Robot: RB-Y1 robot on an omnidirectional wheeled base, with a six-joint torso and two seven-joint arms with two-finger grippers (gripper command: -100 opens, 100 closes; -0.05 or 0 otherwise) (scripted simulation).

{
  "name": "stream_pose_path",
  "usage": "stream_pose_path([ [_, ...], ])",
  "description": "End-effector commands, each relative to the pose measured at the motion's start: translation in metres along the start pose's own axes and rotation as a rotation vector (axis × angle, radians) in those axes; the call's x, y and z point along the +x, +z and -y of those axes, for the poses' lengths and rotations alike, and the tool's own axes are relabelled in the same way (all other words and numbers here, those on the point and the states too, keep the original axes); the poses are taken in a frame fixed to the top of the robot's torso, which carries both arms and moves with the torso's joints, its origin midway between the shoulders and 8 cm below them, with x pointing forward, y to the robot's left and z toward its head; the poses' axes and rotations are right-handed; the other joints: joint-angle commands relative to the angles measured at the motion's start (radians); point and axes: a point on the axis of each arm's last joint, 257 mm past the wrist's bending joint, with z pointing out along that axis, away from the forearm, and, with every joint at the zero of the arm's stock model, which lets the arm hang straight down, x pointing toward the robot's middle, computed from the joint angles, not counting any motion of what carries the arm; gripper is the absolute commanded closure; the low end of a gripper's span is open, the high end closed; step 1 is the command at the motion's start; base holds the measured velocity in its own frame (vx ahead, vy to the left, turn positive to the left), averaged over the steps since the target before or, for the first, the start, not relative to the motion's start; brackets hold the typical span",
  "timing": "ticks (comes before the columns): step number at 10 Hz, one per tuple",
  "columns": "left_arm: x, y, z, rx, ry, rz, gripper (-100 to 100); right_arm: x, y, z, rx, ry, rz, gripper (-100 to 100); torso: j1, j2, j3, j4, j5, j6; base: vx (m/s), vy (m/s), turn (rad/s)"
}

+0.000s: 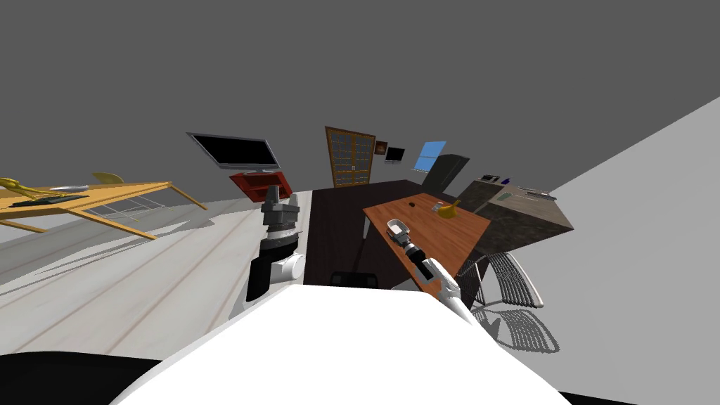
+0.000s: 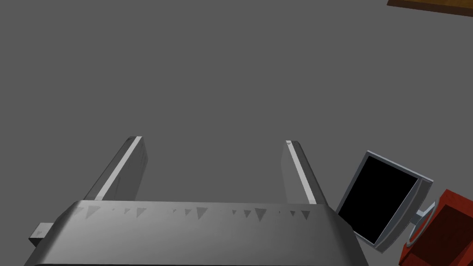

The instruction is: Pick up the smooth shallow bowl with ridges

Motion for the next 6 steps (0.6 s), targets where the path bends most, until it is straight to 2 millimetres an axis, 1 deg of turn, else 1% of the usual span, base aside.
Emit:
stream_pose_path([
  [1, 0.0, 0.0, 0.0, 0.0, 0.0, 0.0, 0, 0.014, -0.001, 0.003, -0.012, -0.054, -0.034, -100, 0.0, 0.0, 0.0, 0.0, 0.0, 0.0, 0.002, -0.019, 0.031],
  [3, 0.0, 0.0, 0.0, 0.0, 0.0, 0.0, 0, 0.05, -0.005, 0.007, -0.065, -0.217, -0.124, -100, 0.0, 0.0, 0.0, 0.0, 0.0, 0.0, 0.009, -0.032, 0.075],
  [4, 0.0, 0.0, 0.0, 0.0, 0.0, 0.0, 0, 0.057, -0.008, 0.007, -0.069, -0.241, -0.138, -100, -0.001, -0.001, 0.0, 0.0, 0.0, 0.0, 0.011, -0.034, 0.026],
  [5, 0.0, 0.0, 0.0, 0.0, 0.0, 0.0, 0, 0.07, -0.009, 0.009, -0.101, -0.326, -0.172, -100, -0.001, -0.001, 0.0, 0.0, 0.0, 0.0, 0.018, -0.024, 0.045],
  [6, 0.0, 0.0, 0.0, 0.0, 0.0, 0.0, 0, 0.077, -0.012, 0.01, -0.102, -0.333, -0.187, -100, 0.0, -0.001, -0.001, 0.0, 0.0, 0.0, 0.016, -0.021, 0.024],
])
